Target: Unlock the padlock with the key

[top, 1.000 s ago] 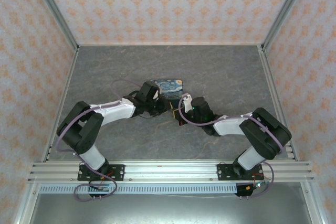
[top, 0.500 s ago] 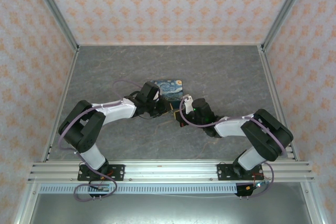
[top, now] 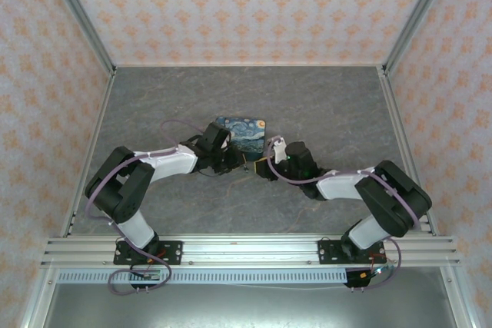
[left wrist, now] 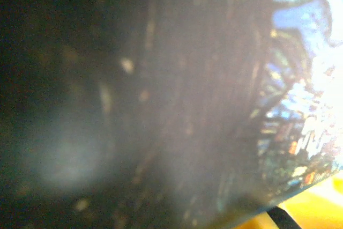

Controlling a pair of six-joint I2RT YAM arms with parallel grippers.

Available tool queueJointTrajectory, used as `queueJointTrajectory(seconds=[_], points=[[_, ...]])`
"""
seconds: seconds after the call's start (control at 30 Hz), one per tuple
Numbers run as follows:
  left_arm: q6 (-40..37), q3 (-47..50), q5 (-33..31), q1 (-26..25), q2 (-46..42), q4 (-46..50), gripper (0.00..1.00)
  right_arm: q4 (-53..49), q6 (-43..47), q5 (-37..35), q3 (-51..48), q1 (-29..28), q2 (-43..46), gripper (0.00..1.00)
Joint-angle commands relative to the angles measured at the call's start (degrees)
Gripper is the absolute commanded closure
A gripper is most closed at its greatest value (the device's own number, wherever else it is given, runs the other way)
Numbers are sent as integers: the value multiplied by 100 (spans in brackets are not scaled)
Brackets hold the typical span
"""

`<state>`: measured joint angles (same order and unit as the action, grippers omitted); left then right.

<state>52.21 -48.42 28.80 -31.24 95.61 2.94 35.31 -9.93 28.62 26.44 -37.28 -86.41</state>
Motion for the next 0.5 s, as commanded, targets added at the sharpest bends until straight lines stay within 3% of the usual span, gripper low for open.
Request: queueJointTrajectory(seconds=[0.0,0.13,0.47], points=[[-9,35,-151,8,-271,139,83,414,-137,346,-199,134,325,60],[57,9,-79,8,-366,128,83,411,-287,769,-201,148,402,49],[231,-92,129,8,-569,128,83,1090,-746,1179,-14,48,-450,48]])
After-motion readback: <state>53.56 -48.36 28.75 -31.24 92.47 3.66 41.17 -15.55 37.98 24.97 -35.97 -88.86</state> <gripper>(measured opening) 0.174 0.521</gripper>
